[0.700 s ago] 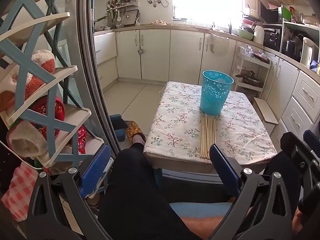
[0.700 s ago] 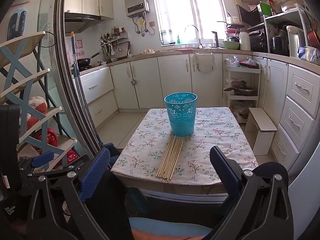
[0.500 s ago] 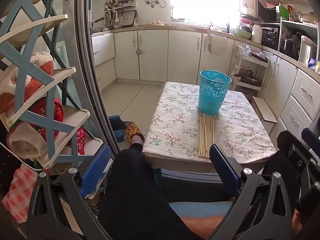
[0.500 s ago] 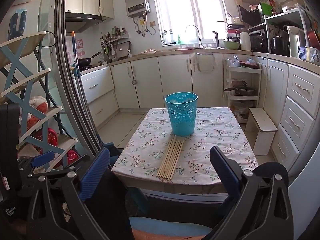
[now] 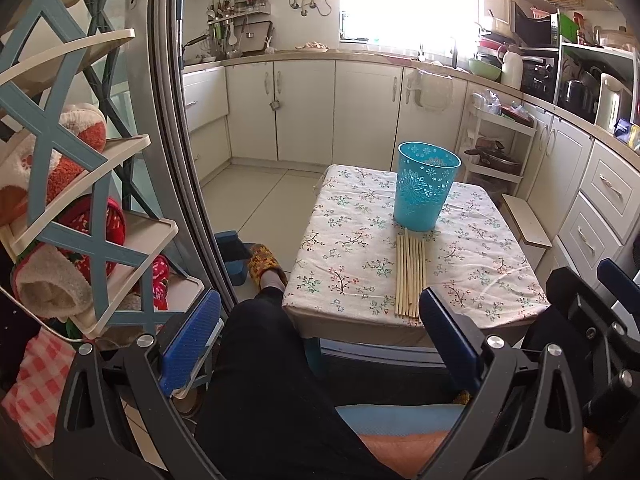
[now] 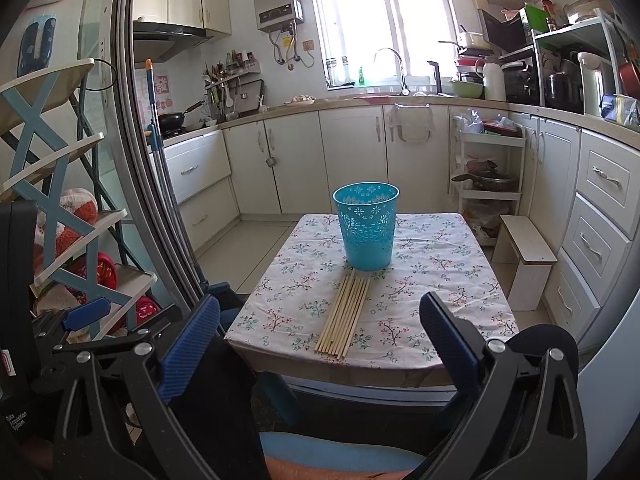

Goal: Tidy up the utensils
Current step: 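Move both tools toward the wooden chopsticks beside the teal basket, then close the left tool around one wooden chopstick from the bundle, then lift the chopstick with the left tool and release it into the teal basket, then grasp the loose chopstick with the right tool while the left tool withdraws, then lift the chopstick with the right tool and release it into the basket, then grasp another chopstick with the left tool while the right tool returns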

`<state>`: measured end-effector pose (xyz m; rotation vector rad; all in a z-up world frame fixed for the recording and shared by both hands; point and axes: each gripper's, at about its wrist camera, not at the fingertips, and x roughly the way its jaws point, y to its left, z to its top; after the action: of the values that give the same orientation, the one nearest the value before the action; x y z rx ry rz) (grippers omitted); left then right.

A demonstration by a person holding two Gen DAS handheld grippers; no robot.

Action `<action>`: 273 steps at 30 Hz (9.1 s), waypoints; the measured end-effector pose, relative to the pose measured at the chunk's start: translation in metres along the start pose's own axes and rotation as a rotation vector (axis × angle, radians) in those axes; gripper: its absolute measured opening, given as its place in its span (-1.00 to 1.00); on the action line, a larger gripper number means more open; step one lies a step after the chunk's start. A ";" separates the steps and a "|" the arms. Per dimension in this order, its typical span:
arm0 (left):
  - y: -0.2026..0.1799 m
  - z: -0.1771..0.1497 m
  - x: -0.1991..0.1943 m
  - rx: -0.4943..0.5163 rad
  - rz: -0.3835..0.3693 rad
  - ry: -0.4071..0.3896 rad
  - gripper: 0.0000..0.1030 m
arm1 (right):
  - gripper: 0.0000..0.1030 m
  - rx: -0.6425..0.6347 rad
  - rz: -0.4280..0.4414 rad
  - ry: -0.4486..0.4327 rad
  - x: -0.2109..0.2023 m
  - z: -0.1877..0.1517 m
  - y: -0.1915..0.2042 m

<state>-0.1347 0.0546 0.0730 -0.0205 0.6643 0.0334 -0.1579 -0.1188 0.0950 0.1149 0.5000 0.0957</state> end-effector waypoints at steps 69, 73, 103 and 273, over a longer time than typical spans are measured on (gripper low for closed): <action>-0.017 0.023 0.221 0.025 -0.069 0.328 0.85 | -0.43 0.125 -0.157 0.524 0.285 -0.032 -0.097; -0.027 0.026 0.245 0.029 -0.071 0.353 0.86 | -0.49 0.103 -0.154 0.536 0.296 -0.034 -0.092; -0.117 0.042 0.387 0.095 -0.056 0.444 0.83 | -0.84 0.075 0.072 0.595 0.315 -0.020 -0.146; -0.036 0.028 0.368 -0.056 -0.049 0.263 0.85 | -0.63 -0.085 -0.061 0.475 0.304 -0.039 -0.078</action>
<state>0.1735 0.0289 -0.1322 -0.0964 0.9259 0.0018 0.0936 -0.1567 -0.0928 -0.0091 0.9715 0.0841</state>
